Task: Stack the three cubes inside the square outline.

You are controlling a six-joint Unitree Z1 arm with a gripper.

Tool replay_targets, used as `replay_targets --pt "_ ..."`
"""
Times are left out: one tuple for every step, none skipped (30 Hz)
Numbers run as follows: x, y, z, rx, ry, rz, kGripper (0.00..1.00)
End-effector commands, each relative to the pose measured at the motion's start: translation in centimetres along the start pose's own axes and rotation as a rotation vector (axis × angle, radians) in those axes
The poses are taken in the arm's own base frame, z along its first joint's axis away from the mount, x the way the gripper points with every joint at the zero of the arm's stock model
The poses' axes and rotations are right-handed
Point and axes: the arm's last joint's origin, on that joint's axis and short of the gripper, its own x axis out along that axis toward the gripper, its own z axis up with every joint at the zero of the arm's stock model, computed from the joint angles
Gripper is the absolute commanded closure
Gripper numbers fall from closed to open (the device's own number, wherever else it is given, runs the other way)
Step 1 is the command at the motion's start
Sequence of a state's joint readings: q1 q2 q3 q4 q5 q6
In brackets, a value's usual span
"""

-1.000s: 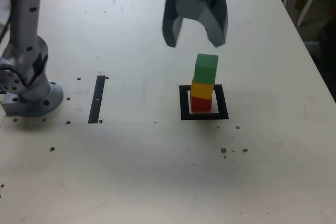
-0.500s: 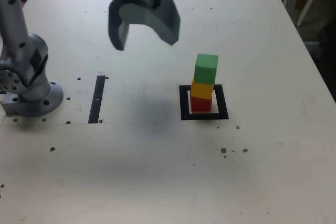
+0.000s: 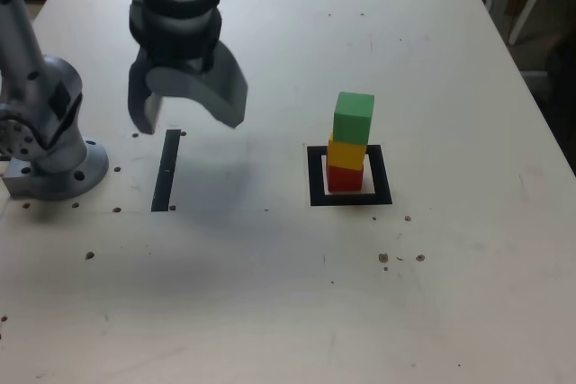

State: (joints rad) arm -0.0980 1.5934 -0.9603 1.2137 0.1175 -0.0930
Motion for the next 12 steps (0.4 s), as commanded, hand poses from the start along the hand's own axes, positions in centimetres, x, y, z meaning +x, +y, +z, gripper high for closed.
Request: replay_targets --pt "0.7 -0.1 -0.2 -0.001 -0.007 -0.01 0.01" --pt "1.1 -0.2 -0.3 -0.001 -0.005 -0.014 0.01" --pt "1.5 -0.3 -0.4 -0.001 -0.002 -0.017 0.01" --pt "1.9 -0.3 -0.5 -0.001 0.0 -0.02 0.01" --pt "2.3 -0.4 -0.7 -0.001 0.003 -0.023 0.01" --pt "2.6 -0.4 -0.8 -0.001 0.005 -0.025 0.01" --pt "2.9 -0.4 -0.9 -0.001 0.007 -0.027 0.01" --pt "3.1 -0.5 -1.1 -0.001 0.01 -0.029 0.01" --pt "3.3 -0.5 -1.2 -0.001 0.012 -0.031 0.01" --pt "3.5 -0.5 -1.2 -0.001 0.013 -0.032 0.01" --pt "3.6 -0.5 -1.3 -0.001 0.015 -0.032 0.01" --pt "3.7 -0.5 -1.3 -0.001 0.016 -0.033 0.01"
